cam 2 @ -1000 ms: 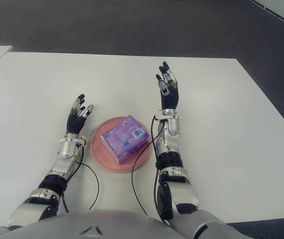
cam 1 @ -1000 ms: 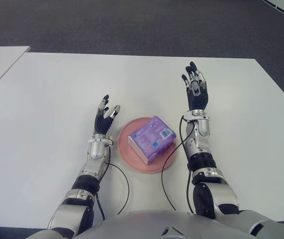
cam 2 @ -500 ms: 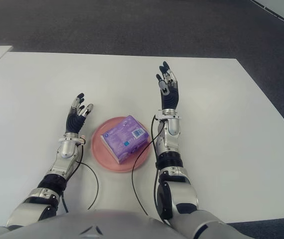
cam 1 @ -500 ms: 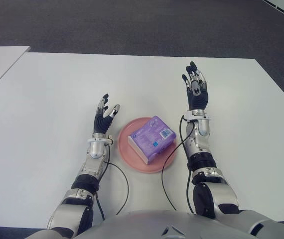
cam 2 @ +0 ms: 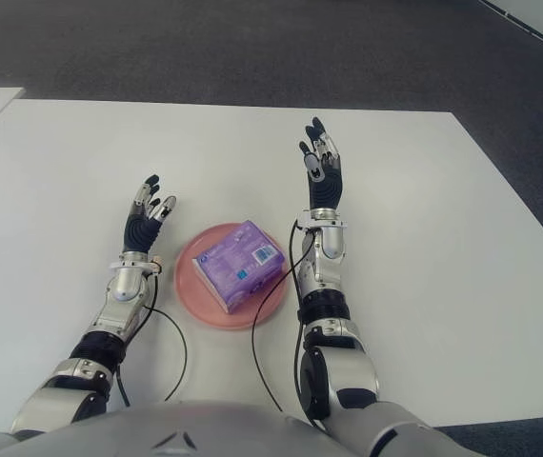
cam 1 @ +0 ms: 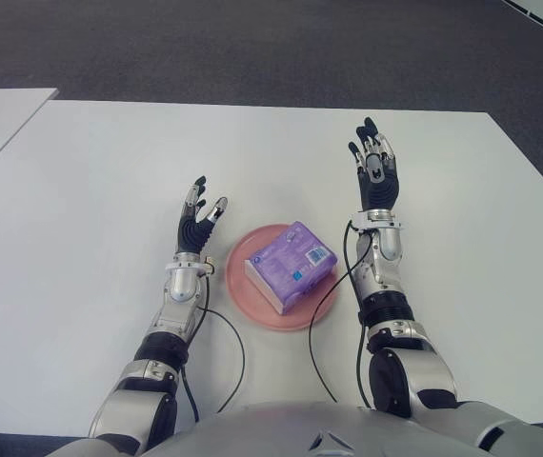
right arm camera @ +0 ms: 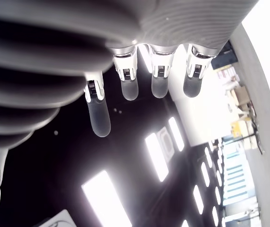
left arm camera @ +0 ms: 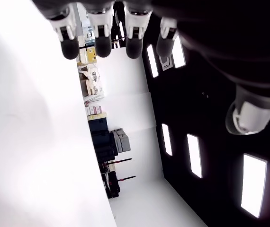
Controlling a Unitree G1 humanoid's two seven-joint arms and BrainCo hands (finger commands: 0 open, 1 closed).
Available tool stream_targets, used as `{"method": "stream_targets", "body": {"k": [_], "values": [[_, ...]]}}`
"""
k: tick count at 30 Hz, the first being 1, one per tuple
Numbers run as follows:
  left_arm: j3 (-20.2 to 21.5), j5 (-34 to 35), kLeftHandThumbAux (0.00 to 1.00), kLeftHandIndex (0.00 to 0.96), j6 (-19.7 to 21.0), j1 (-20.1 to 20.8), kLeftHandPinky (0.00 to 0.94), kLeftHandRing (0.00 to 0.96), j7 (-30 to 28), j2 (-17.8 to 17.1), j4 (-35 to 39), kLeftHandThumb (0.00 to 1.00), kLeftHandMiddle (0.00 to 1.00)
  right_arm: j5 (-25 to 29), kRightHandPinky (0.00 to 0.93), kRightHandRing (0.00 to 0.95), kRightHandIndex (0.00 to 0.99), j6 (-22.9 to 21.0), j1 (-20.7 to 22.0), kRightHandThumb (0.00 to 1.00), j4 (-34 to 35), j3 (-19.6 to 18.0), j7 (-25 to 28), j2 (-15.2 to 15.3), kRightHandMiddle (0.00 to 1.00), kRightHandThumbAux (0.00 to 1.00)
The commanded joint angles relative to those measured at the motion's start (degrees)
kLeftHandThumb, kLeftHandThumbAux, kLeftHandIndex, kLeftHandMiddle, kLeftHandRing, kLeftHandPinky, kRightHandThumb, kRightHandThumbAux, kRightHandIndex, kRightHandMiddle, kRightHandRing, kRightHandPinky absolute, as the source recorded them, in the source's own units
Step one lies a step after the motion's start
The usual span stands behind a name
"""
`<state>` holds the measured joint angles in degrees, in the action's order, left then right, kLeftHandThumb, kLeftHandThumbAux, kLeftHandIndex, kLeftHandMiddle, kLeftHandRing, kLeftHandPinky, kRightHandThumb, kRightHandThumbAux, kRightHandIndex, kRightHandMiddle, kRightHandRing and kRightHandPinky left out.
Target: Put the tissue paper into the plate.
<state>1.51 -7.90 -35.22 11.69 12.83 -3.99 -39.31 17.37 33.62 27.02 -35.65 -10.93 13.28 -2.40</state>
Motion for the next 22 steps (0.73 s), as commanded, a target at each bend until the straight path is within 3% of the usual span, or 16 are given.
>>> {"method": "stream_targets", "body": {"k": [1,22], "values": [[0.39,-0.29,0.433,0.000,0.84,-0.38,0.000,0.000,0.09,-0.64,0.56,0.000,0.000,-0.27,0.000,0.000,0.275,0.11,-0.16,0.097,-0.01,-0.19,-0.12,-0.40,0.000,0.527],[0.42,0.61,0.431,0.000,0.98,1.76,0.000,0.000,-0.96,-1.24,-1.33,0.000,0.000,-0.36,0.000,0.000,0.275,0.06,0.54,0.097,-0.77,-0.33,-0.24,-0.36,0.000,0.527]]}}
